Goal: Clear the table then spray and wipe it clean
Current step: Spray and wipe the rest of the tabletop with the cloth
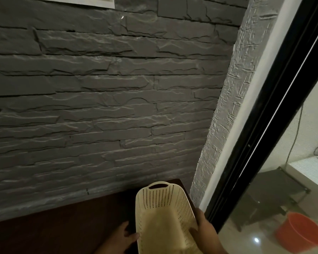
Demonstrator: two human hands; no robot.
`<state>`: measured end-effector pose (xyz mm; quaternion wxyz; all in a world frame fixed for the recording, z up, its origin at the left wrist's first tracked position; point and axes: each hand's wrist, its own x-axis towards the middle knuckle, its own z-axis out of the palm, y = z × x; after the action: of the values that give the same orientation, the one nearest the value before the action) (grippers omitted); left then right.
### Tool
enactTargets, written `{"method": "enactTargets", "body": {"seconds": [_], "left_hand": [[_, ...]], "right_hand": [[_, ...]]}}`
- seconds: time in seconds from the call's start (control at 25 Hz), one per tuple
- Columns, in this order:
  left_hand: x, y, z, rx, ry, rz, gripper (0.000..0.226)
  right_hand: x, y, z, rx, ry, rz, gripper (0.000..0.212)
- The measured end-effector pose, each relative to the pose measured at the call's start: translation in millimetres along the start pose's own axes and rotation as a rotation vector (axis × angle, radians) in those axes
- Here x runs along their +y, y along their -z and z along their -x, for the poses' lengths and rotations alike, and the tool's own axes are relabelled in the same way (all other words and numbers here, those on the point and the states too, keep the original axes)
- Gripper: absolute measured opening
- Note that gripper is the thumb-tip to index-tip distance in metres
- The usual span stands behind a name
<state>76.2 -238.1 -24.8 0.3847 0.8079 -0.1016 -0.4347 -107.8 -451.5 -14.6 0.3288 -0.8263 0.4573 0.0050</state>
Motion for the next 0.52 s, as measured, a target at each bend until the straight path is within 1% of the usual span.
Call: {"method": "enactTargets", "body": {"seconds": [0.08,0.2,0.32,0.52], "left_hand": [[1,-2,1,-0.013,0.007,-0.012,0.086],[7,-5,6,-0.063,0.036,0.025,0.081],[6,-7,5,-0.108,-0.008,0.043,0.073],[12,-5,15,-0.106,-0.06,0.051,0.06]], "right_hand": [[2,-5,-5,-0.026,-0.059,-0.015,0.071],[2,-9,-7,0.003,-0.101,-0.03,0.054],[2,-9,-3,0.032,-0.082,-0.059,0.053],[-1,-3,0,0.017,-0.052,-0.107,0.048]]}}
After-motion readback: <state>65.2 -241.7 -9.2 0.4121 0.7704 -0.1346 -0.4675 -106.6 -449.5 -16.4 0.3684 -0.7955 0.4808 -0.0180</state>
